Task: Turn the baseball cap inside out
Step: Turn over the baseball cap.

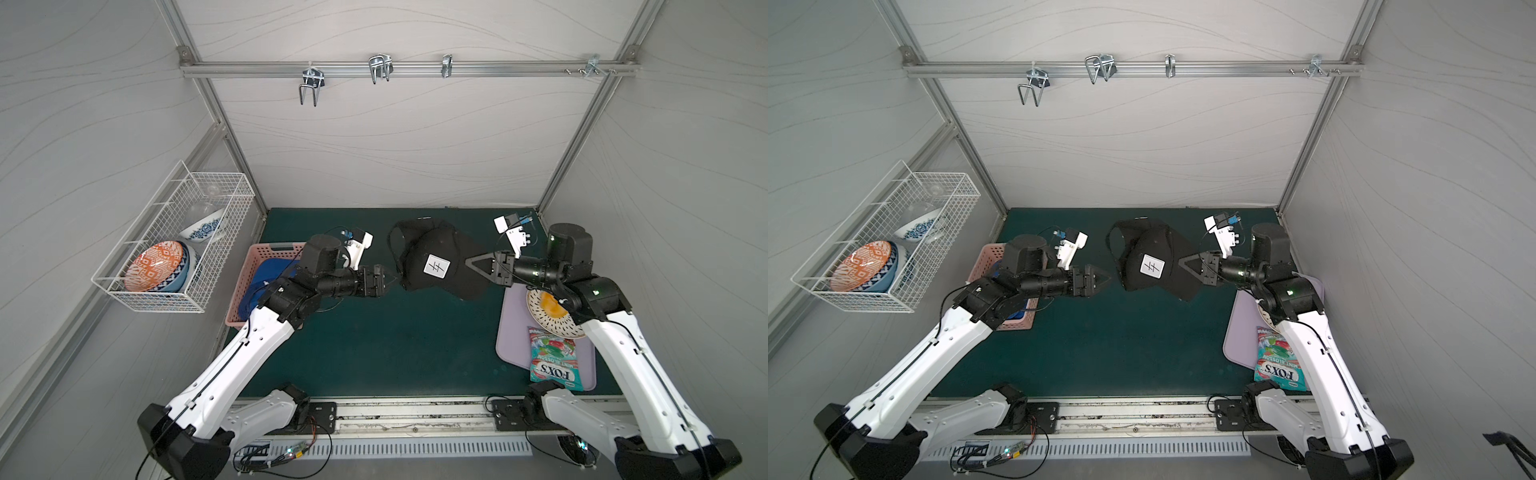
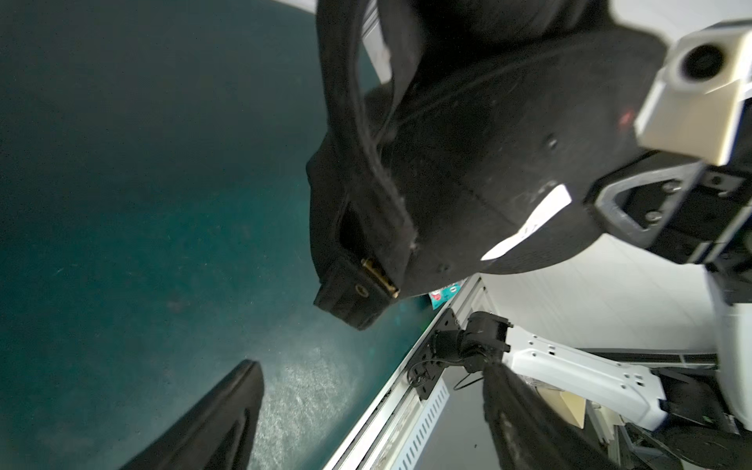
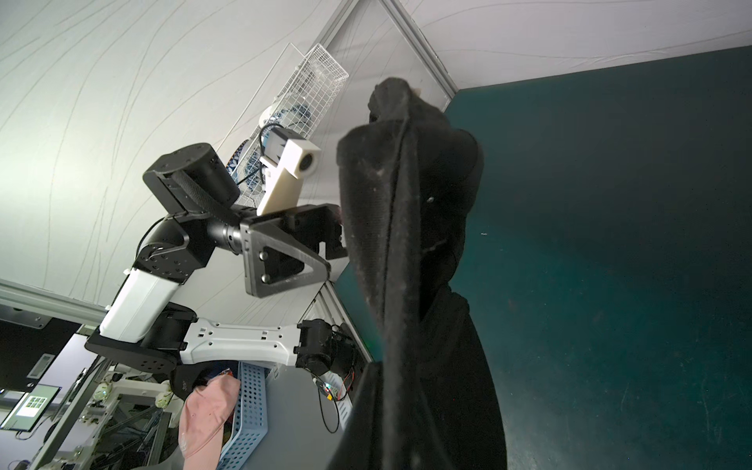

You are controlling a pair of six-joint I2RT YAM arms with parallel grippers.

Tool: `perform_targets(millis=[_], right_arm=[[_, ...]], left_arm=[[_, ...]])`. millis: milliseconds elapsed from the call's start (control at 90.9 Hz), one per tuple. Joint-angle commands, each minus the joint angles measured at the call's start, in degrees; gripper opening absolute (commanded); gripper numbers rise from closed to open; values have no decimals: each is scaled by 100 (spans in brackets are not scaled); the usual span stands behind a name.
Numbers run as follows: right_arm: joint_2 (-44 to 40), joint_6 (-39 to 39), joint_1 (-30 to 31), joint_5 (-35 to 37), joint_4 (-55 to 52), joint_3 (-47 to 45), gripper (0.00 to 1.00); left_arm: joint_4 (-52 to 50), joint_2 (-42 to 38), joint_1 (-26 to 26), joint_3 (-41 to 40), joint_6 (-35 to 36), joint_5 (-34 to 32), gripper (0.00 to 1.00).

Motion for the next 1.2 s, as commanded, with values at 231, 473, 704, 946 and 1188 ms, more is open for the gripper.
perform_targets(millis=[231, 473, 704, 946, 1188], right_arm=[[-209, 180, -13, 88, 271, -54, 0], [-140, 479, -52, -762, 350, 76, 0], [-66, 1592, -138, -1971, 1133, 215, 0], [6, 3481, -134, -2416, 2584, 520, 0], [-90, 4085, 222, -1876, 3145, 760, 0]], left_arm=[[561, 663, -655, 447, 169, -1662, 65], [787, 552, -502, 121, 283, -2068, 18], [2458, 109, 900, -1192, -1007, 309, 0], [6599, 658, 1988, -2359, -3189, 3307, 0], [6629, 843, 1990, -2383, -3278, 3265, 48]])
